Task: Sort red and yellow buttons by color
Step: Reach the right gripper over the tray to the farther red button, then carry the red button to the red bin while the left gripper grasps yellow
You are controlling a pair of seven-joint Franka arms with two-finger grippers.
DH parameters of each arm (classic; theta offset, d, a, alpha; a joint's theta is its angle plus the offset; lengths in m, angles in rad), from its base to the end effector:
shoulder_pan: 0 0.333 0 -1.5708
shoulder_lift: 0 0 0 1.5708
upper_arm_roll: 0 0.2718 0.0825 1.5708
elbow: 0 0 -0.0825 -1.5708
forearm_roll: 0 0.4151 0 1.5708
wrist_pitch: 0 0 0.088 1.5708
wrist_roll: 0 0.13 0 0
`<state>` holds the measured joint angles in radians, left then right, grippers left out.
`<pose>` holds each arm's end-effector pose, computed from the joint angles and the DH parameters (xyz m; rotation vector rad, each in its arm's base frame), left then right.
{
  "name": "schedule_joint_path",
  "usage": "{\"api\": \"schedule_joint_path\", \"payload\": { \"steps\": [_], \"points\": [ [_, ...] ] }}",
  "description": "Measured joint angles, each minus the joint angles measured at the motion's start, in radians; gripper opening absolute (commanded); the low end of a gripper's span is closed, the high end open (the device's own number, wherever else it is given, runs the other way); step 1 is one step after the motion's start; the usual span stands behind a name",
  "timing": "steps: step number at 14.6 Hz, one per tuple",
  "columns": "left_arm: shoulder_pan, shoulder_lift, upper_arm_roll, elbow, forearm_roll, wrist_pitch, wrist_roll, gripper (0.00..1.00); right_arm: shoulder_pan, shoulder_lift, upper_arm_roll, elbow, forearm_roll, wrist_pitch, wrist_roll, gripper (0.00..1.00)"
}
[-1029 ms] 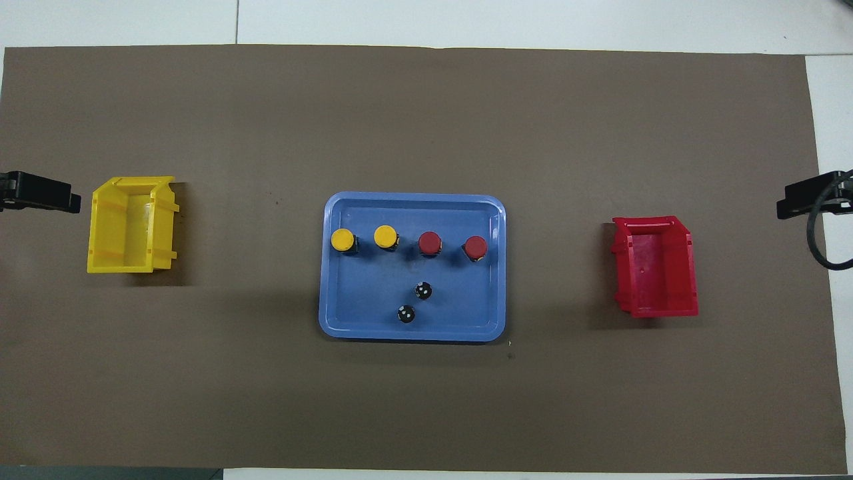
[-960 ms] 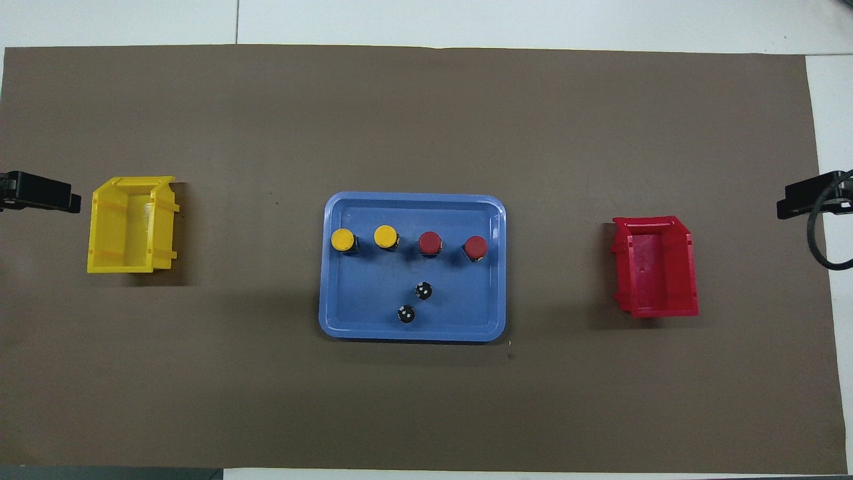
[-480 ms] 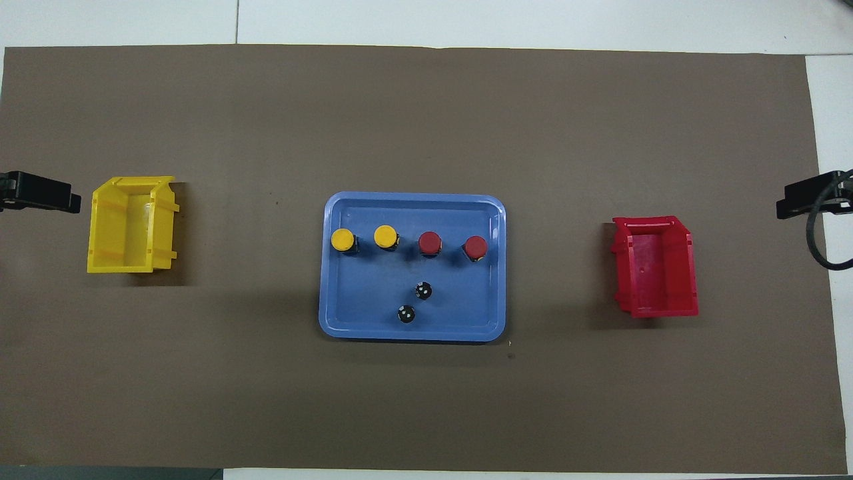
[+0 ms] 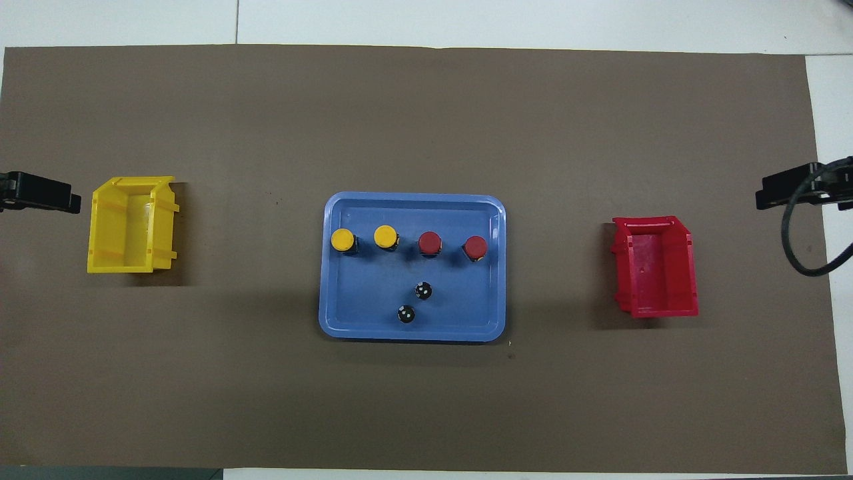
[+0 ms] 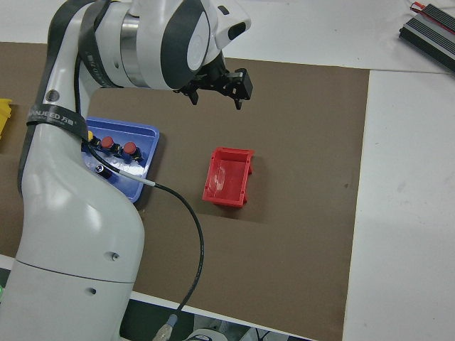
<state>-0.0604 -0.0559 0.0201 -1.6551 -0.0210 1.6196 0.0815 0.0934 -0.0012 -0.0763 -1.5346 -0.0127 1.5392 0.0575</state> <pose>0.5745 -0.0256 0.5515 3.1140 -0.1886 0.0325 0.5826 0.0083 0.5734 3.1286 -0.0639 0.0098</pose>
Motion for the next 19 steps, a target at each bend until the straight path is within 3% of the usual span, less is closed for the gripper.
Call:
{"api": "schedule_joint_path", "payload": {
  "steps": [4,7,9,11,13,15,19],
  "points": [
    [0.0,0.0,0.0,0.0,0.0,0.0,0.0,1.0,0.205,0.121,0.019,0.062,0.001,0.06,0.272,1.0],
    [0.0,0.0,0.0,0.0,0.0,0.0,0.0,1.0,0.354,0.24,0.025,0.049,0.0,0.256,0.465,1.0],
    [0.0,0.0,0.0,0.0,0.0,0.0,0.0,1.0,0.421,0.296,0.025,-0.011,0.0,0.39,0.532,1.0],
    [0.0,0.0,0.0,0.0,0.0,0.0,0.0,1.0,0.459,0.313,0.024,-0.113,0.0,0.498,0.549,1.0],
    [0.0,0.0,0.0,0.0,0.0,0.0,0.0,1.0,0.481,0.311,0.024,-0.214,0.0,0.584,0.549,0.92],
    [0.001,0.0,0.001,0.0,0.0,0.0,0.0,1.0,0.493,0.309,0.024,-0.267,0.0,0.614,0.549,0.83],
    [0.008,-0.001,0.007,0.0,0.0,-0.027,0.0,1.0,0.493,0.284,0.021,-0.319,0.0,0.619,0.549,0.74]
  ]
}}
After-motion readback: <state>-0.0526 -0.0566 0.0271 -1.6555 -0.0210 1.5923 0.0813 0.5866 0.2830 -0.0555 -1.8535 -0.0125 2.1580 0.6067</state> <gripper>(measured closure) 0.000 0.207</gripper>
